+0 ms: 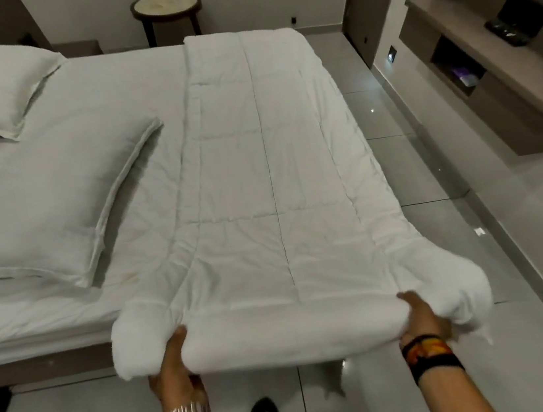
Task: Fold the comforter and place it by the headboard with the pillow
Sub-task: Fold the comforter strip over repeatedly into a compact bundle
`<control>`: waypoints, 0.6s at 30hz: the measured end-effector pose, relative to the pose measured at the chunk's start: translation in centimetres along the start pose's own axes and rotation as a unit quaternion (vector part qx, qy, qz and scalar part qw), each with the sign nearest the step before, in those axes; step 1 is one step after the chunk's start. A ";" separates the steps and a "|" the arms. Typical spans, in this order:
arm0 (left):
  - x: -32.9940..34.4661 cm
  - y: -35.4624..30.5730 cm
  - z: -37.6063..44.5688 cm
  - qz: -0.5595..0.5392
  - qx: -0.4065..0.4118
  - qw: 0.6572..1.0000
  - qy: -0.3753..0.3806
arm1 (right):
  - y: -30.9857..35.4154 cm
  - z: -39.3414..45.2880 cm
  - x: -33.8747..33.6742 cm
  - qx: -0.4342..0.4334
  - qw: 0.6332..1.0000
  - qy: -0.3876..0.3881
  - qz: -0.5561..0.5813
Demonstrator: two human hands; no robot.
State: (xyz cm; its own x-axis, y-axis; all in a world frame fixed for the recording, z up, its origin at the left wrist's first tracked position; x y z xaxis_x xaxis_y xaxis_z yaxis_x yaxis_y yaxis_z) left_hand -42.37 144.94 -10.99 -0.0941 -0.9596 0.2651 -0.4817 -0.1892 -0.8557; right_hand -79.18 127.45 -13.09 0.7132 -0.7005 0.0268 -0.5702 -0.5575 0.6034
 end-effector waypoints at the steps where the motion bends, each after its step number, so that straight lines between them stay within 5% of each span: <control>1: 2.1 -1.5 0.6 -0.001 0.009 1.000 0.008 | 1.9 -1.2 2.2 -0.031 1.000 0.000 -0.002; 10: 23.6 -7.5 10.9 -0.018 0.017 0.999 0.028 | 14.4 -3.7 25.5 -0.152 0.985 0.072 -0.041; 13: 31.6 -7.7 14.6 -0.007 0.032 0.980 0.197 | 17.2 -1.1 32.6 -0.140 0.966 0.203 -0.073; 15: 34.8 -6.8 16.4 0.077 0.015 0.955 0.286 | 17.9 0.9 35.0 -0.152 0.934 0.270 -0.179; 18: 36.0 -2.6 18.4 0.260 0.077 0.923 0.273 | 16.9 6.0 33.9 -0.217 0.897 0.204 -0.326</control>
State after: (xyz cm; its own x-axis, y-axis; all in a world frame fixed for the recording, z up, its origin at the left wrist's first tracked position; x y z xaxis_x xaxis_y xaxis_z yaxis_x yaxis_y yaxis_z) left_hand -28.45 107.01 -7.40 -0.7232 -0.6887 -0.0516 -0.1209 0.1997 -0.9724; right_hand -67.08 91.55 -6.79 0.9777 -0.0178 -0.2091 0.1721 -0.5016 0.8478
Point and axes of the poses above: each hand's wrist, its own z-axis towards the middle knuckle, its own x-axis out of the palm, y = z × x, the point moved 3 cm from there along z, towards the middle knuckle, and after that the axes turned 12 degrees about x, right-handed, at the moved point
